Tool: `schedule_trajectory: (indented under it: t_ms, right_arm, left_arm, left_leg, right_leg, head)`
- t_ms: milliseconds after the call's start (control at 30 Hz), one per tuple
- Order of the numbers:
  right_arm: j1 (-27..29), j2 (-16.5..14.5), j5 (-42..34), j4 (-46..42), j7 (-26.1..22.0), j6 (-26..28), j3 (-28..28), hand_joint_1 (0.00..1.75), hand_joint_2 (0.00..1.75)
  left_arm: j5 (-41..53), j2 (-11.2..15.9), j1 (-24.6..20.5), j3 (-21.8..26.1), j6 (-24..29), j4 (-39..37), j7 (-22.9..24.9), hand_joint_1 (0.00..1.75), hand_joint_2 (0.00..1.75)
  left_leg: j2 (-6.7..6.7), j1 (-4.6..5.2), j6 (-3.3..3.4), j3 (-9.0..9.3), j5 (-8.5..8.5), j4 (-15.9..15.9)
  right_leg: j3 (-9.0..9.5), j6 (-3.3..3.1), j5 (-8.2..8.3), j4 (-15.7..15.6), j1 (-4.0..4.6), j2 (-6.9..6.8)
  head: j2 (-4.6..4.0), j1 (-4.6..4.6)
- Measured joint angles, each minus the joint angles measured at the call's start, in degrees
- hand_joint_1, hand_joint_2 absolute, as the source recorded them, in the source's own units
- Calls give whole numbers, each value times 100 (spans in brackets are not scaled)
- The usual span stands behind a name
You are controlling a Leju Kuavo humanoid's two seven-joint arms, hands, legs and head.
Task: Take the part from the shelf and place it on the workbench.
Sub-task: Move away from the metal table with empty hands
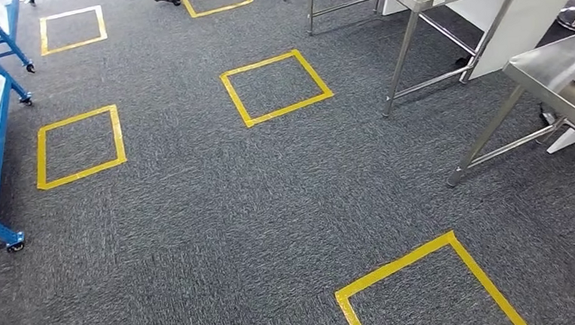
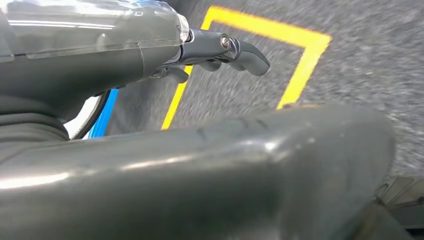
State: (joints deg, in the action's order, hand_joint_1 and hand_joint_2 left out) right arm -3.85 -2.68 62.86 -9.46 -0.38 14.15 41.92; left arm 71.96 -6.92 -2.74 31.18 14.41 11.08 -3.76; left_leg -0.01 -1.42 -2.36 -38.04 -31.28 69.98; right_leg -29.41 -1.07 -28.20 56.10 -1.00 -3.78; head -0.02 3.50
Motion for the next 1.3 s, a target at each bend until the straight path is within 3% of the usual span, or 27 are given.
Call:
schedule_trajectory:
  t_ms: [67, 100, 167, 233, 300, 367, 400, 433, 467, 500, 567, 633, 667, 733, 800, 867, 933, 967, 1000, 1033, 1100, 1133, 1233, 1300]
  right_arm:
    - [-4, 1, -4, -1, -49, 10, 3, 0, 0]
    - [-7, 1, -9, -2, -87, 19, 9, 0, 0]
    - [-35, 0, -21, -7, -180, 49, 30, 0, 0]
    - [-73, -11, -28, -10, -260, 76, 46, 0, 0]
    - [-79, -51, -17, -17, -267, 84, 51, 0, 0]
    - [-55, -98, 39, -23, -167, 66, 52, 0, 0]
    - [-39, -113, 90, -24, -79, 39, 51, 0, 0]
    - [-24, -120, 151, -24, 14, -2, 46, 0, 0]
    - [-9, -123, 216, -24, 99, -48, 35, 0, 0]
    - [1, -124, 278, -26, 173, -95, 16, 0, 0]
    - [16, -124, 346, -34, 255, -155, -19, 0, 0]
    - [16, -126, 358, -43, 285, -181, -34, 0, 0]
    - [8, -127, 362, -45, 294, -188, -42, 0, 0]
    - [-14, -128, 370, -48, 303, -196, -64, 0, 0]
    - [-8, -127, 378, -49, 306, -204, -84, 0, 0]
    - [23, -118, 365, -49, 314, -216, -90, 0, 0]
    - [41, -89, 306, -48, 321, -229, -85, 0, 0]
    - [43, -74, 258, -48, 310, -232, -77, 0, 0]
    - [40, -65, 200, -48, 278, -227, -61, 0, 0]
    - [34, -62, 137, -48, 225, -214, -37, 0, 0]
    - [22, -62, 9, -47, 82, -168, 32, 0, 0]
    - [14, -62, -48, -46, 7, -144, 68, 0, 0]
    - [-17, -63, -140, -42, -208, -81, 161, 0, 0]
    - [-53, -75, -154, -42, -374, 0, 195, 0, 0]
  left_arm:
    - [-22, -5, -6, 1, -28, 0, 12, 0, 0]
    - [-40, -13, -15, 3, -50, 0, 27, 0, 0]
    - [-94, -35, -25, 18, -122, 0, 93, 0, 87]
    - [-132, -56, -22, 40, -211, 0, 197, 0, 175]
    - [-138, -87, -29, 51, -276, 0, 272, 0, 175]
    - [-180, -128, -45, 63, -299, 0, 251, 0, 175]
    - [-214, -152, -52, 82, -297, 0, 204, 0, 175]
    - [-252, -173, -54, 110, -287, 0, 150, 0, 175]
    - [-279, -196, -52, 137, -278, 0, 108, 0, 175]
    - [-295, -218, -51, 161, -275, 0, 83, 0, 175]
    - [-287, -272, -55, 179, -306, -1, 95, 0, 175]
    - [-253, -323, -69, 181, -350, -2, 124, 0, 175]
    - [-240, -341, -76, 183, -363, -2, 131, 0, 175]
    - [-235, -355, -84, 184, -374, -2, 133, 0, 175]
    - [-234, -357, -108, 185, -384, -2, 133, 0, 175]
    - [-204, -354, -154, 186, -411, -1, 154, 0, 175]
    - [-146, -351, -210, 186, -460, 0, 231, 0, 175]
    - [-119, -348, -228, 186, -495, 1, 286, 0, 175]
    - [-89, -338, -237, 186, -532, 1, 334, 0, 175]
    - [-53, -325, -235, 186, -574, 1, 370, 0, 175]
    - [30, -285, -211, 183, -625, 0, 376, 0, 175]
    - [70, -263, -200, 178, -610, 1, 330, 0, 175]
    - [165, -192, -218, 150, -441, 3, 35, 0, 175]
    - [204, -167, -308, 132, -355, 9, -144, 0, 175]
  left_leg:
    - [230, -28, -24, 459, 310, -783]
    - [319, -29, 7, 607, 391, -1044]
    - [345, -2, 107, 652, 416, -1185]
    - [223, 15, 197, 629, 443, -1199]
    - [112, 20, 272, 626, 477, -1221]
    - [-9, 39, 321, 606, 497, -1227]
    - [-83, 57, 338, 599, 502, -1227]
    - [-163, 77, 350, 598, 503, -1226]
    - [-248, 97, 356, 603, 504, -1225]
    - [-335, 112, 359, 614, 505, -1225]
    - [-482, 132, 358, 628, 504, -1221]
    - [-599, 138, 334, 611, 510, -1218]
    - [-652, 136, 310, 597, 517, -1222]
    - [-708, 129, 255, 574, 524, -1229]
    - [-495, 157, 210, 488, 371, -1032]
    - [-193, 173, 163, 244, -1, -438]
    - [-78, 155, 107, 42, -249, 119]
    - [-52, 139, 82, 75, -216, 136]
    - [-34, 118, 62, 229, -72, -87]
    - [-15, 99, 50, 475, 128, -504]
    - [27, 100, 84, 894, 374, -1292]
    - [40, 112, 123, 996, 423, -1521]
    - [19, 122, 244, 1094, 548, -1809]
    - [4, 90, 304, 1226, 698, -2077]
  right_leg:
    - [27, 78, -52, 47, -3, -134]
    - [38, 126, -81, 75, 5, -187]
    - [57, 210, -110, 104, 20, -277]
    - [73, 275, -138, 118, -15, -277]
    - [-58, 311, -372, 422, -48, -16]
    - [-422, 295, -754, 1166, -37, 263]
    - [-624, 275, -881, 1547, -21, 316]
    - [-759, 245, -900, 1771, -3, 342]
    - [-799, 205, -804, 1783, 17, 363]
    - [-726, 154, -599, 1554, 43, 402]
    - [-411, 43, -149, 756, 103, 622]
    - [-222, -12, 43, 262, 141, 788]
    - [-205, -22, 40, 206, 151, 794]
    - [-177, -46, 70, 143, 140, 659]
    - [-132, -89, 113, 41, 108, 524]
    - [-113, -117, 129, -7, 98, 386]
    - [-118, -124, 126, -10, 91, 253]
    - [-120, -123, 125, -10, 83, 206]
    - [-116, -118, 124, -10, 73, 175]
    - [-105, -107, 122, -9, 64, 157]
    - [-91, -57, 133, -26, 59, 146]
    - [-82, -20, 154, -56, 59, 144]
    - [-2, 93, 270, -266, 58, 145]
    - [-6, 145, 222, -248, 54, 218]
  head:
    - [0, 0]
    - [0, -1]
    - [0, -2]
    - [0, -3]
    - [0, -3]
    - [0, -3]
    - [0, -3]
    - [0, -3]
    - [0, -3]
    - [0, -3]
    - [0, -3]
    - [0, -3]
    - [0, -3]
    - [0, -3]
    - [0, -2]
    - [0, -2]
    - [0, -2]
    - [0, -2]
    - [0, -2]
    - [0, -2]
    - [0, -3]
    - [0, -3]
    - [0, -2]
    - [0, -3]
